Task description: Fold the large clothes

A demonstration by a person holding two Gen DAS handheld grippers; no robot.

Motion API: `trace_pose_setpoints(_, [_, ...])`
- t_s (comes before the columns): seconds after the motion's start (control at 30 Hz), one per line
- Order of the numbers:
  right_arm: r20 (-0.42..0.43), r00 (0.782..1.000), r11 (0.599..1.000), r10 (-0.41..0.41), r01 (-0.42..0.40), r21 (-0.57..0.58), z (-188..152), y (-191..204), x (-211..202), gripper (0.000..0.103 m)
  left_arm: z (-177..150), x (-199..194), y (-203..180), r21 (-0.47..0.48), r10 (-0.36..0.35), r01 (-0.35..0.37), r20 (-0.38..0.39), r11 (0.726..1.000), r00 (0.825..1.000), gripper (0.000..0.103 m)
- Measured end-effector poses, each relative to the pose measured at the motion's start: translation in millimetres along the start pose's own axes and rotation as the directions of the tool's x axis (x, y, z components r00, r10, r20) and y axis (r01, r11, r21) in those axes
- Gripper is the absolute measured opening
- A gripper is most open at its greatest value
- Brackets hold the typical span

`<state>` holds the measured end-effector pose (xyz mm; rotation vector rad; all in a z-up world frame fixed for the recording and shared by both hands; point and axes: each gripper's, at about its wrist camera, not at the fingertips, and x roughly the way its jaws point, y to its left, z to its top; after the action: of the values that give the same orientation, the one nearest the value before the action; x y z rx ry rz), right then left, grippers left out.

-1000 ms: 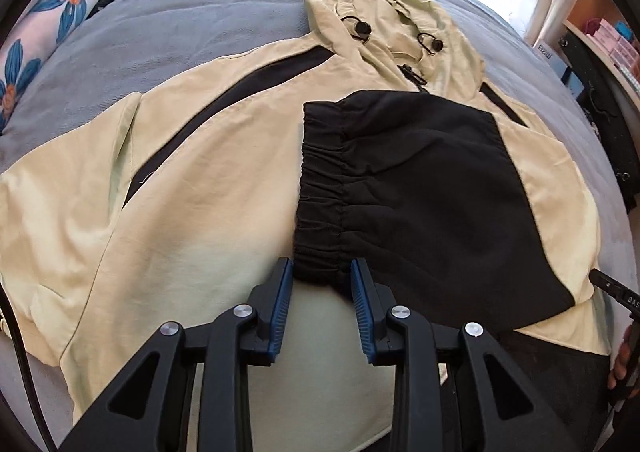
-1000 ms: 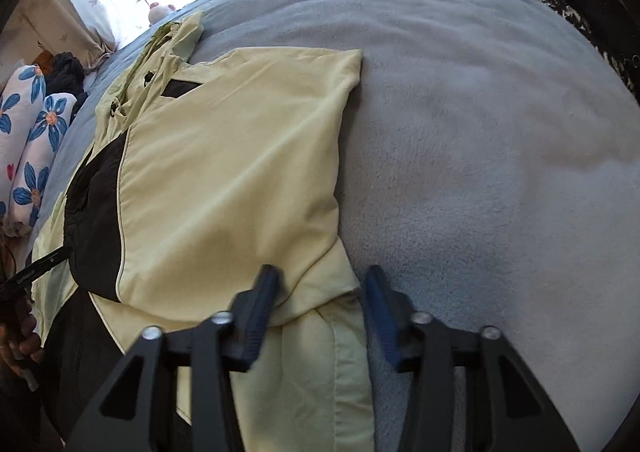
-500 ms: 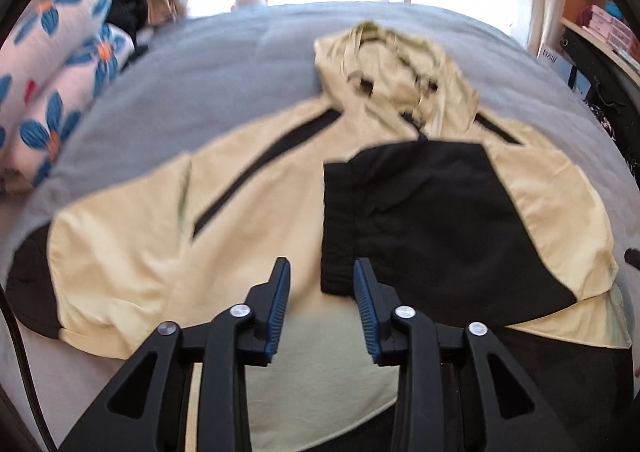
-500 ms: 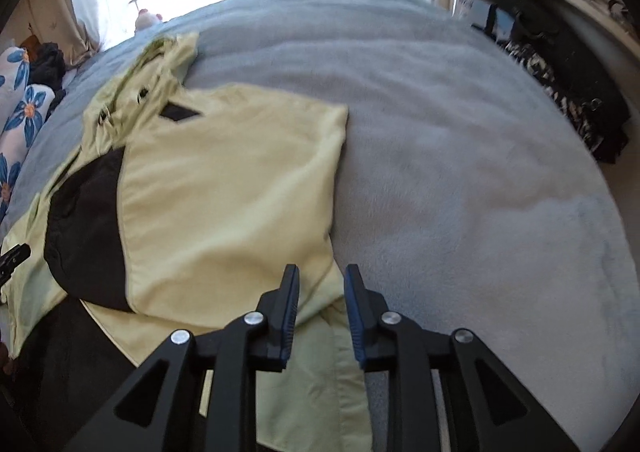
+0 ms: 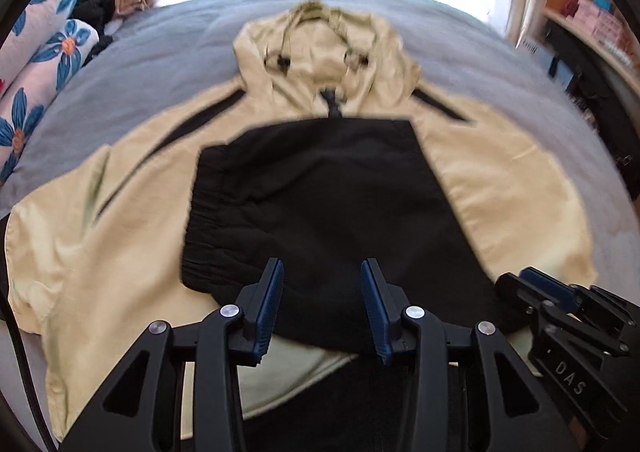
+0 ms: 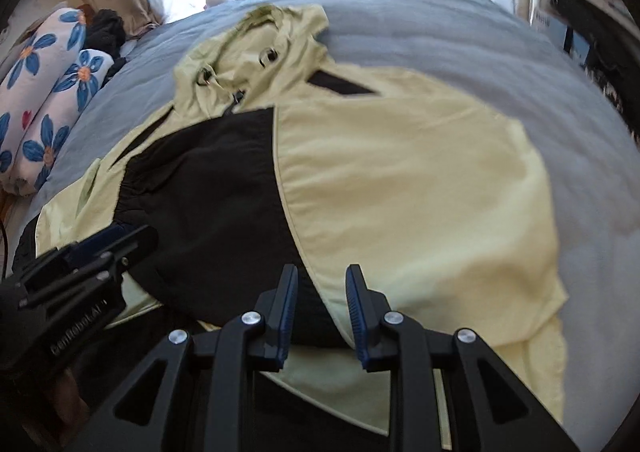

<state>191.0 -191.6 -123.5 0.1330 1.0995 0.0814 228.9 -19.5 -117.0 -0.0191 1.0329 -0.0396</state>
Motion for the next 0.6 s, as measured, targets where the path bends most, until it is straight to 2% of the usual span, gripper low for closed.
trace_pose_setpoints(0.1, [0.01,1.0,0.999,-0.018,0.017,0.032,-2,-19,4,0.022,-3,22,9,-0.003,0.085,-0.085,-0.032,0.996,0.996,0.039])
trace_pose_setpoints(0.13, [0.024,0.995,0.994,-0.101,0.1,0.036,-2,-31,1,0.022,-4,24,15,-0.002,0.099,-0.099,-0.023,0.995,0.995,0.039])
trace_pose_setpoints(0.23, [0.038,0.975,0.972,-0.22,0.216,0.089,-4,-72,-5,0.022,-2,23,29,-0.005,0.057,-0.057,-0.019,0.998,0.998,0.039])
trace_pose_setpoints(0.33, [0.037,0.984,0.968,-0.172,0.162,0.19,-9,-106,-12,0.02,-3,22,29,0.006,0.045,-0.045,-0.012,0.999,0.999,0.039])
trace_pose_setpoints(0.5, [0.047,0.982,0.963,-0.181,0.168,0.212,-15,-102,-23,0.023,-3,12,27,0.011,0.065,-0.065,0.008,0.998,0.998,0.04])
trace_pose_setpoints(0.57, [0.05,0.982,0.962,-0.182,0.167,0.215,-20,-96,-29,0.024,-2,4,27,0.011,0.078,-0.078,0.019,0.997,0.997,0.052])
trace_pose_setpoints(0.6, [0.051,0.984,0.962,-0.17,0.154,0.223,-20,-97,-32,0.024,-3,-1,27,0.008,0.084,-0.085,0.03,0.996,0.996,0.055])
